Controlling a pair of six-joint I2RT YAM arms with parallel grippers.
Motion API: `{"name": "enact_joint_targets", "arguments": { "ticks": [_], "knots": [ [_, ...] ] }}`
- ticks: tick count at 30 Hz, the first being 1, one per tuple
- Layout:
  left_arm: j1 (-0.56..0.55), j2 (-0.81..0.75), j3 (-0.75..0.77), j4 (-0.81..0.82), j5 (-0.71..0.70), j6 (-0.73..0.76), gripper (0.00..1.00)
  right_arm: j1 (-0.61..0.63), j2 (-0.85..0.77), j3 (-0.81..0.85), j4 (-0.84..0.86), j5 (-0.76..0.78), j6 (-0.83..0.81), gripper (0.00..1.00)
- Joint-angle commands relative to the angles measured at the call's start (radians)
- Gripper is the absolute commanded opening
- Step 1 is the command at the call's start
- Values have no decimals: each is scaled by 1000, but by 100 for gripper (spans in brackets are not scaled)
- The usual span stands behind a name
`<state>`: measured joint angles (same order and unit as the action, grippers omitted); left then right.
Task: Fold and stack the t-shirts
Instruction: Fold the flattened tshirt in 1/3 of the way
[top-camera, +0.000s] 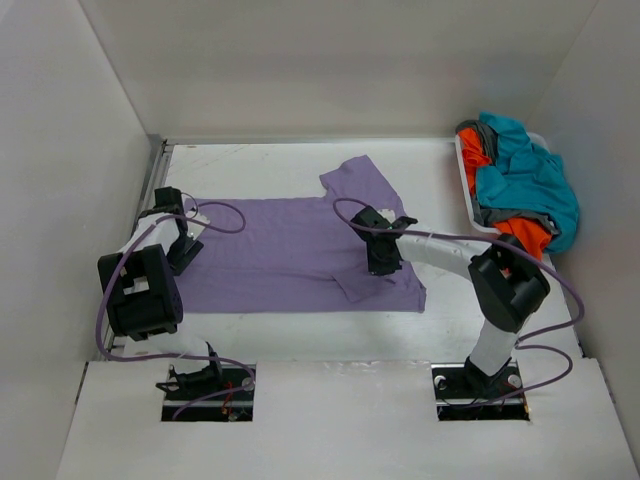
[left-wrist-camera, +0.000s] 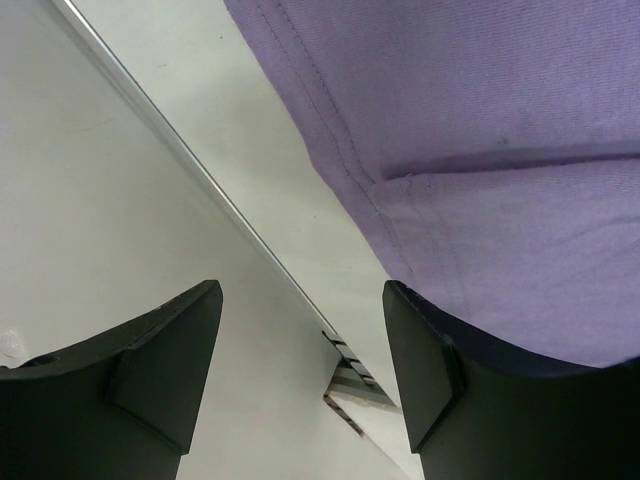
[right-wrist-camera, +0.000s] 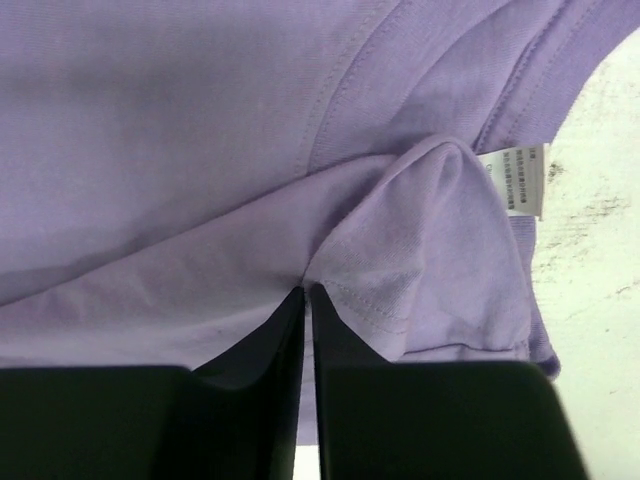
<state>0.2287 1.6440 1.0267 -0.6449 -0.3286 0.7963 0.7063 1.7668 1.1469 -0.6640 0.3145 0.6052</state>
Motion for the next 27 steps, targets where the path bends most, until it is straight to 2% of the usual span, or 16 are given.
{"name": "enact_joint_targets", "arguments": {
  "ticks": [1, 6, 11, 17, 23, 27],
  "knots": [
    [7, -42, -13, 13, -3, 7, 65, -8, -29, -6, 27, 8, 7, 8],
    [5, -39, -13, 13, -3, 9, 65, -14, -35, -16, 26, 11, 8, 1],
    [7, -41, -11, 13, -4, 14, 65, -24, -87, -41, 27, 14, 22, 0],
    [13, -35, -20, 13, -6, 20, 65, -101, -269, -144, 44, -23, 62, 0],
    [13, -29, -19, 14, -6, 20, 64, -231, -360, -301, 141, -136, 103, 0],
    [13, -30, -22, 14, -6, 20, 64, -300, -368, -343, 199, -193, 99, 0]
  ]
}}
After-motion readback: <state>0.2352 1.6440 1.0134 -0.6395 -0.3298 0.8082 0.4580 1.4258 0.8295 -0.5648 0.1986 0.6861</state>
